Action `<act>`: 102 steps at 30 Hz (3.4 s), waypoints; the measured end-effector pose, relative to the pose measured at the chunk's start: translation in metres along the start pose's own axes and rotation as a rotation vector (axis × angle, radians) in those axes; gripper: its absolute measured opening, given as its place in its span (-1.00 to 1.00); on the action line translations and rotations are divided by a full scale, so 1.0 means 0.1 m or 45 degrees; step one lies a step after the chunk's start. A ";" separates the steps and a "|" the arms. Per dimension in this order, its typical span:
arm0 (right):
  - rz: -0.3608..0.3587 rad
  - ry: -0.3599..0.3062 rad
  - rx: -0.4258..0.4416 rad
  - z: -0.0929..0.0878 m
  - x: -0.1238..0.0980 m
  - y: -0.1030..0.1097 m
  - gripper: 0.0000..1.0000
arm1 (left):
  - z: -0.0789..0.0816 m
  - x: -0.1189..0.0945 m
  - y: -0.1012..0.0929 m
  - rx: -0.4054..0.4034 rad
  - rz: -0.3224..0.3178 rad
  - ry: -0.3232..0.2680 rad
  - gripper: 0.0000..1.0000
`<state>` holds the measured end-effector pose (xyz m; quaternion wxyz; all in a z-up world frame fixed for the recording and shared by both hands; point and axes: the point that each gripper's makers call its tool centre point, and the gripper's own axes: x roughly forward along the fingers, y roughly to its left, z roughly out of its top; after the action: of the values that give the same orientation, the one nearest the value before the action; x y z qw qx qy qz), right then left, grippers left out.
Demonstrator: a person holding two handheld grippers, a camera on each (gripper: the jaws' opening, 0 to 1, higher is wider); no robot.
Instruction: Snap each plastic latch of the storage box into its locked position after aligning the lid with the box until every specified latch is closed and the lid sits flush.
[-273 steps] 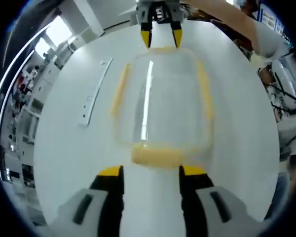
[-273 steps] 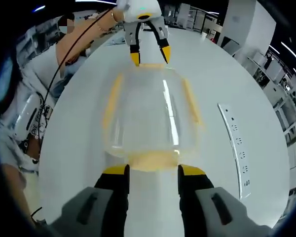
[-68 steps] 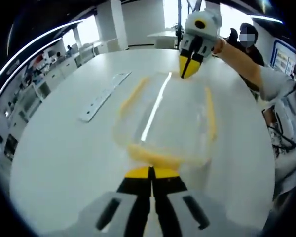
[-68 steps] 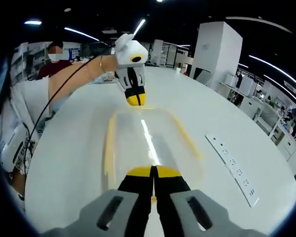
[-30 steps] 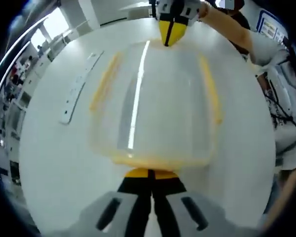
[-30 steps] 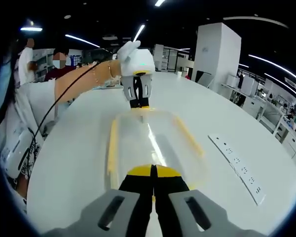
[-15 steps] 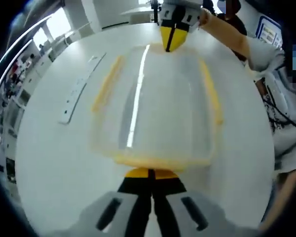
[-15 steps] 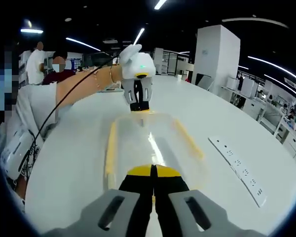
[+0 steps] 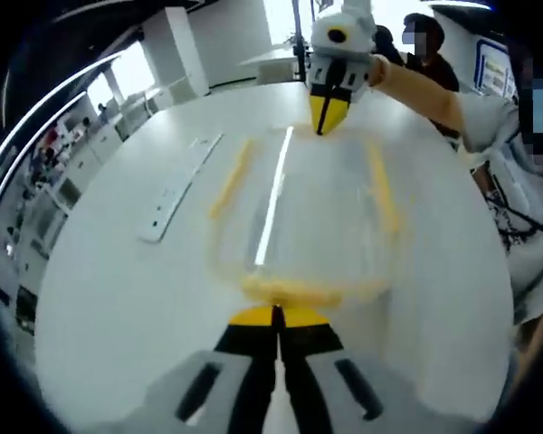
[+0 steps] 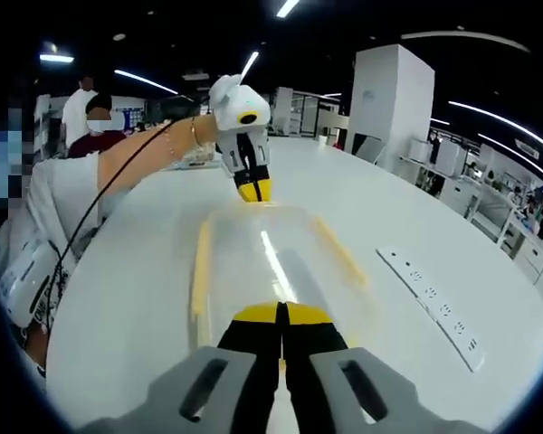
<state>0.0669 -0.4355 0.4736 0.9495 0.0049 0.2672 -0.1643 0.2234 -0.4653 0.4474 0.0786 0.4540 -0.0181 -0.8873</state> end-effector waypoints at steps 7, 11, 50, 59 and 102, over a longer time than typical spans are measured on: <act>-0.005 -0.037 0.014 -0.02 -0.02 -0.03 -1.00 | 0.03 0.03 -0.02 0.001 -0.004 -0.044 -1.00; 0.006 -0.062 0.023 -0.01 -0.02 -0.04 -1.00 | 0.05 0.06 -0.05 -0.025 -0.014 -0.069 -1.00; -0.027 0.090 0.000 -0.06 0.08 -0.01 -1.00 | -0.02 0.12 -0.07 -0.179 -0.082 -0.121 -1.00; -0.068 0.174 0.005 -0.03 0.07 0.00 -1.00 | 0.02 -0.27 0.37 -0.203 0.278 -0.093 -1.00; 0.194 0.570 -0.264 0.27 0.94 -0.85 -1.00 | 0.79 0.23 -0.20 -0.385 0.156 -0.413 -1.00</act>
<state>0.1295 -0.5479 0.4558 0.8718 -0.0362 0.4849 -0.0590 0.1440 -0.4521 0.4736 0.1956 0.2866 0.0751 -0.9349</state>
